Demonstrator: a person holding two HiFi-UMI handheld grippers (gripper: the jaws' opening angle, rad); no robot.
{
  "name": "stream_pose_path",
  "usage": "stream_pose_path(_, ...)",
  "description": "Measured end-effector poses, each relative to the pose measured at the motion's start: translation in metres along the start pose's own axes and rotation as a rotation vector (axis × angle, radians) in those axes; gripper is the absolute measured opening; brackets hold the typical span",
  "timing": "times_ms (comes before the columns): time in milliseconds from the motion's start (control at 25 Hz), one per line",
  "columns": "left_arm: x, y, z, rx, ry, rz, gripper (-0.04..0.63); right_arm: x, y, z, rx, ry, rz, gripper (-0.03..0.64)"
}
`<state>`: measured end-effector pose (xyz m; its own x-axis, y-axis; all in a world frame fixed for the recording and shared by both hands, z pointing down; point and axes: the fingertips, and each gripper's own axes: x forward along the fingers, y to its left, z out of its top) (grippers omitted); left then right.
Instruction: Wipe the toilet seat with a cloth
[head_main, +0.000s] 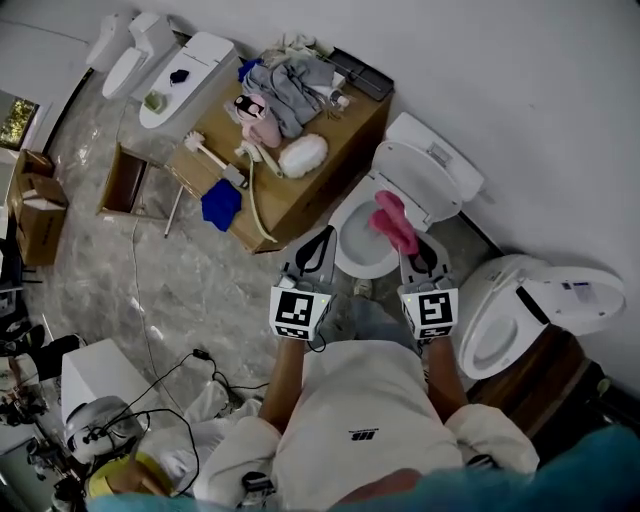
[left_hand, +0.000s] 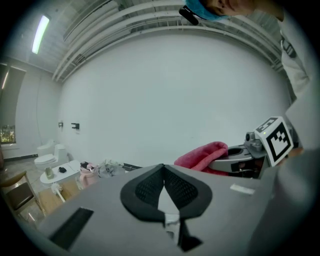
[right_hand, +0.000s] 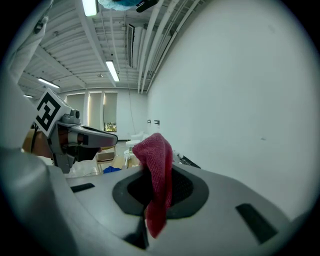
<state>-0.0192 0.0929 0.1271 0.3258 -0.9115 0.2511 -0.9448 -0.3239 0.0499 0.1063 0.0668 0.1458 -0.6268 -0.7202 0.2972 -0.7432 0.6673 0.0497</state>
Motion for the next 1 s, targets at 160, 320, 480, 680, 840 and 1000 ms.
stream_pose_path(160, 0.026, 0.007, -0.022, -0.014, 0.026, 0.007, 0.011, 0.025, -0.012, -0.024, 0.011, 0.034, 0.022, 0.021)
stream_pose_path(320, 0.047, 0.016, -0.049, -0.035, 0.035, 0.017, 0.011, 0.05, -0.017, -0.054, 0.037, 0.074, 0.036, 0.021)
stream_pose_path(480, 0.064, 0.021, -0.077, -0.042, 0.072, 0.016, 0.011, 0.068, -0.018, -0.082, 0.064, 0.114, 0.044, 0.021)
stream_pose_path(680, 0.08, 0.026, -0.119, -0.07, 0.137, -0.008, 0.011, 0.089, -0.016, -0.115, 0.08, 0.145, 0.047, 0.021)
stream_pose_path(840, 0.096, 0.038, -0.156, -0.097, 0.177, -0.016, 0.011, 0.111, -0.016, -0.142, 0.086, 0.176, 0.039, 0.021)
stream_pose_path(1000, 0.107, 0.045, -0.19, -0.125, 0.226, -0.033, 0.011, 0.124, -0.012, -0.172, 0.103, 0.224, 0.023, 0.021)
